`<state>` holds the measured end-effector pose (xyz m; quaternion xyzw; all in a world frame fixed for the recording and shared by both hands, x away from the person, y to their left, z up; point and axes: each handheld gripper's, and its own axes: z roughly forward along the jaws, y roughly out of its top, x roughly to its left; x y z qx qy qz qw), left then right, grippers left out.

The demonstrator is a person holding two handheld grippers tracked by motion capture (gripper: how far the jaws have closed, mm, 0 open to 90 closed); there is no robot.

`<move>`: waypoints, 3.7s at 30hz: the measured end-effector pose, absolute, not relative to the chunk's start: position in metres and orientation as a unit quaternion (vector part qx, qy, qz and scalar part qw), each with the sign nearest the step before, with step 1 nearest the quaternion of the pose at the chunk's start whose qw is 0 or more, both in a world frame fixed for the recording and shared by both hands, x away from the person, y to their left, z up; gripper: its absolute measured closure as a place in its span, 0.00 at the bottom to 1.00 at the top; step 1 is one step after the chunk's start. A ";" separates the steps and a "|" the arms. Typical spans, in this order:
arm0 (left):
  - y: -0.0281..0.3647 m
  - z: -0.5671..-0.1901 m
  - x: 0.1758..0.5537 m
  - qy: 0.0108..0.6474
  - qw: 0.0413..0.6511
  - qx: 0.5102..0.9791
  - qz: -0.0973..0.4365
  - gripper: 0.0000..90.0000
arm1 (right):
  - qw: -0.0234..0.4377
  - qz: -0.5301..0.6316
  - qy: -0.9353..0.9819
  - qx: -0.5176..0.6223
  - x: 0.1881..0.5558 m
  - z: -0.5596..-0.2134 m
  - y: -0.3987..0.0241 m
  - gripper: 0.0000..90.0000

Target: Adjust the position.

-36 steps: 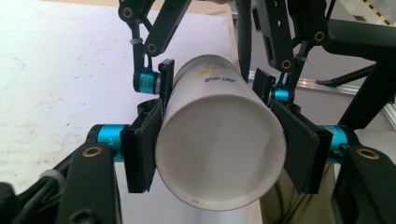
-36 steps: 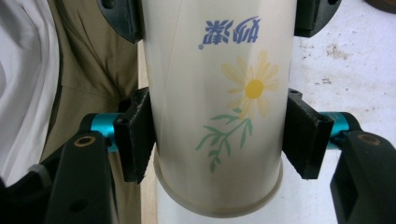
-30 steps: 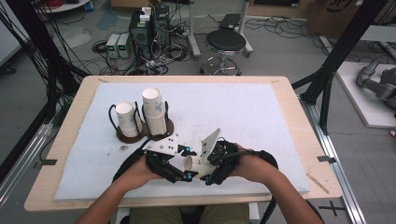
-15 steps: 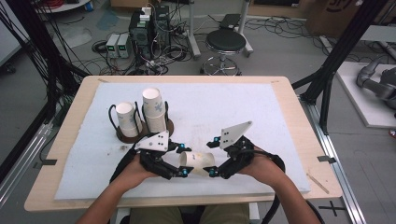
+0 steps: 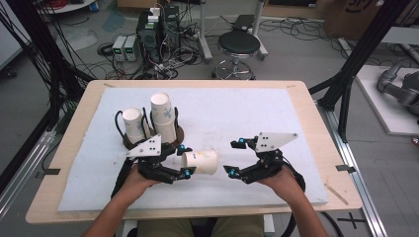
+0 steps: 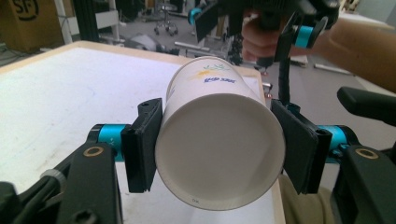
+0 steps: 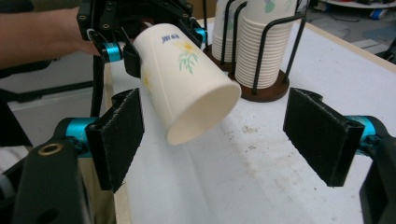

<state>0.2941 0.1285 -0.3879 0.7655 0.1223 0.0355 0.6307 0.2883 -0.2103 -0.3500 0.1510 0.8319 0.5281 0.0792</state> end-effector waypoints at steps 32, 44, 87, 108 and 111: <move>0.120 -0.392 0.289 0.087 0.660 0.746 0.013 0.41 | -0.006 0.554 0.821 0.135 0.292 -0.393 -0.196 0.23; 0.114 -0.392 0.286 0.058 0.666 0.743 -0.005 0.41 | -0.030 0.568 0.815 0.109 0.292 -0.396 -0.187 0.24; 0.115 -0.379 0.282 0.095 0.600 0.795 0.005 0.16 | -0.038 0.541 0.832 0.113 0.292 -0.379 -0.201 0.39; 0.101 -0.364 0.285 0.078 0.519 0.851 0.034 0.17 | 0.028 0.382 0.920 0.084 0.297 -0.336 -0.181 0.38; 0.098 -0.364 0.286 0.076 0.511 0.856 0.035 0.18 | 0.031 0.359 0.929 0.078 0.298 -0.332 -0.176 0.38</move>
